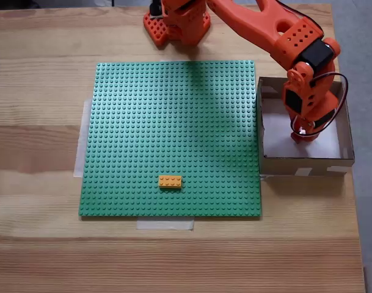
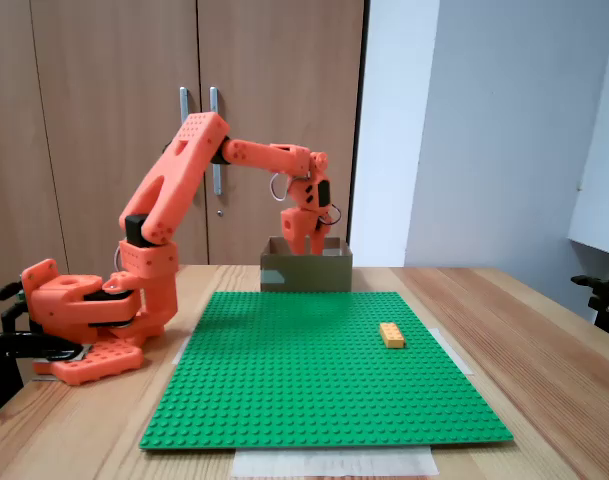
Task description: Pick the red lego block and put it in the box.
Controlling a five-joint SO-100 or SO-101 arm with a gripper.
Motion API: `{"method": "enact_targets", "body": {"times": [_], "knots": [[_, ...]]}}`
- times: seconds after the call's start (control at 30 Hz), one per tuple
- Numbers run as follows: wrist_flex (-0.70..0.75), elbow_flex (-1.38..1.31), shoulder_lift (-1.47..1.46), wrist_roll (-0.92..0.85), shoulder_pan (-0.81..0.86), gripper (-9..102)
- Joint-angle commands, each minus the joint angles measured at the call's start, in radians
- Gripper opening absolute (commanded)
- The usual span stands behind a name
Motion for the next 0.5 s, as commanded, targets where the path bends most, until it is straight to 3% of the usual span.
{"method": "enact_targets", "body": {"times": [0.0, 0.47], "knots": [[-0.005, -0.008, 0.009, -0.012, -0.009, 4], [-0.077, 0.103, 0.150, -0.008, -0.023, 16]]}}
